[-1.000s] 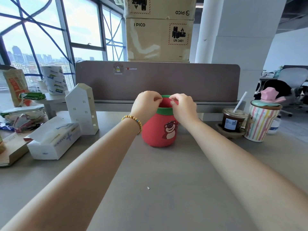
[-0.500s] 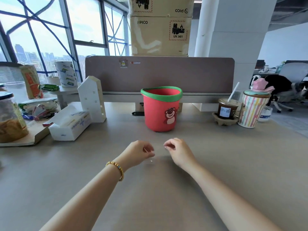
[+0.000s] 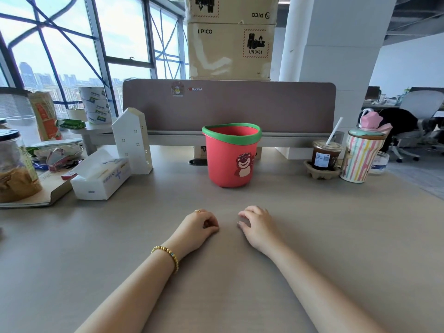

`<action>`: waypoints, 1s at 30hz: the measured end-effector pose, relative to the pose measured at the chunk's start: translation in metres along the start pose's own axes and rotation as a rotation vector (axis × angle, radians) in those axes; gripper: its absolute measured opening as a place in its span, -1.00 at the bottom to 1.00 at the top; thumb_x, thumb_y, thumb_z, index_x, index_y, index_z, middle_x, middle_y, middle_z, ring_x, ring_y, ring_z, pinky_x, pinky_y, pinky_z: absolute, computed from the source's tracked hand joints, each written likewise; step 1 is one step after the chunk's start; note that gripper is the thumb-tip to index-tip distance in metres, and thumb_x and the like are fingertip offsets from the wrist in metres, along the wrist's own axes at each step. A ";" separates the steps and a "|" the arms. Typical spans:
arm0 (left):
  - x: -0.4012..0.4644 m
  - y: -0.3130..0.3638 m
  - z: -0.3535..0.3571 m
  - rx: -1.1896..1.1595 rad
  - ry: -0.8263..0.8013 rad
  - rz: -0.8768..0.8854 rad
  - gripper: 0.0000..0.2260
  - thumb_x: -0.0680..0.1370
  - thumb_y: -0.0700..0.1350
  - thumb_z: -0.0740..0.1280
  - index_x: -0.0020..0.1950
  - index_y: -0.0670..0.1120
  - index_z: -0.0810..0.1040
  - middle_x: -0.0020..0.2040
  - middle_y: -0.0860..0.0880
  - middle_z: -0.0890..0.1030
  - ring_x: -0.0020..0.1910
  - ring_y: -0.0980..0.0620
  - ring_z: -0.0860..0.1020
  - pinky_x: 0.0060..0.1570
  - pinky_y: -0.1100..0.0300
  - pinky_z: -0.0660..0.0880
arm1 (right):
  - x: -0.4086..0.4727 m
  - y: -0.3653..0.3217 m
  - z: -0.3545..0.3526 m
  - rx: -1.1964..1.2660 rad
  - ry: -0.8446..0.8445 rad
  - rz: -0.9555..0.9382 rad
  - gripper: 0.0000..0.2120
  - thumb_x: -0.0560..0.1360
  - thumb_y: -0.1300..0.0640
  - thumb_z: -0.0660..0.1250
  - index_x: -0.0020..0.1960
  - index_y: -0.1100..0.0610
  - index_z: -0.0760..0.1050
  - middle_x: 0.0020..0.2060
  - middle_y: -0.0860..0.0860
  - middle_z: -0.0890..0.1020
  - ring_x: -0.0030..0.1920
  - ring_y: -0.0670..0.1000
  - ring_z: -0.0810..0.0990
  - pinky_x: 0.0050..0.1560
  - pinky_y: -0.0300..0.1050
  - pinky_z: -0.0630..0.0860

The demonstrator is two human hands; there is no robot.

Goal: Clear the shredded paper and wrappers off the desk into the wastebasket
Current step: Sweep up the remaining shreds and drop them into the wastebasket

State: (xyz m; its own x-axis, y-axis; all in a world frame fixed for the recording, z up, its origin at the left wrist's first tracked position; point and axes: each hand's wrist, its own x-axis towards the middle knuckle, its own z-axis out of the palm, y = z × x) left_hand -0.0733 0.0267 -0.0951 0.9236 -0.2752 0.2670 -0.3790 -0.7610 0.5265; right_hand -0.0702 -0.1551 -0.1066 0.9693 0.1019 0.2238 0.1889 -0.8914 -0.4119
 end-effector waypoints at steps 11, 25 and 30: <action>0.011 -0.003 0.003 0.031 0.010 -0.014 -0.91 0.52 -0.17 0.31 -0.04 -0.18 0.56 -0.09 -0.04 0.50 -0.03 0.00 0.47 -0.12 0.35 0.27 | -0.001 -0.004 -0.003 -0.104 -0.069 -0.012 -0.63 0.61 0.02 0.08 0.39 0.07 0.33 0.45 0.03 0.32 0.44 0.07 0.26 0.42 -0.08 0.18; 0.103 0.046 -0.064 -0.161 0.378 -0.015 -0.90 0.50 -0.20 0.34 -0.11 -0.24 0.58 -0.22 -0.04 0.52 -0.19 0.03 0.43 -0.21 0.33 0.26 | 0.006 -0.002 0.007 -0.120 -0.063 -0.032 -0.63 0.61 0.07 0.05 0.38 0.06 0.33 0.41 0.01 0.36 0.40 0.09 0.29 0.39 -0.04 0.20; 0.158 0.062 -0.090 -0.075 0.497 -0.019 -0.87 0.52 -0.21 0.29 -0.07 -0.25 0.58 -0.03 -0.17 0.62 0.00 -0.12 0.53 -0.04 0.21 0.36 | 0.029 0.001 0.009 -0.138 -0.087 -0.049 -0.61 0.61 0.06 0.00 0.40 0.06 0.29 0.43 0.00 0.32 0.40 0.09 0.26 0.39 -0.04 0.18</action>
State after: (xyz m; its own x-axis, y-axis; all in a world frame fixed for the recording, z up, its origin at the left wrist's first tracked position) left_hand 0.0435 -0.0107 0.0527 0.7980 0.0650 0.5992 -0.3823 -0.7140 0.5866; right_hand -0.0408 -0.1489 -0.1079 0.9706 0.1788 0.1611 0.2182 -0.9362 -0.2755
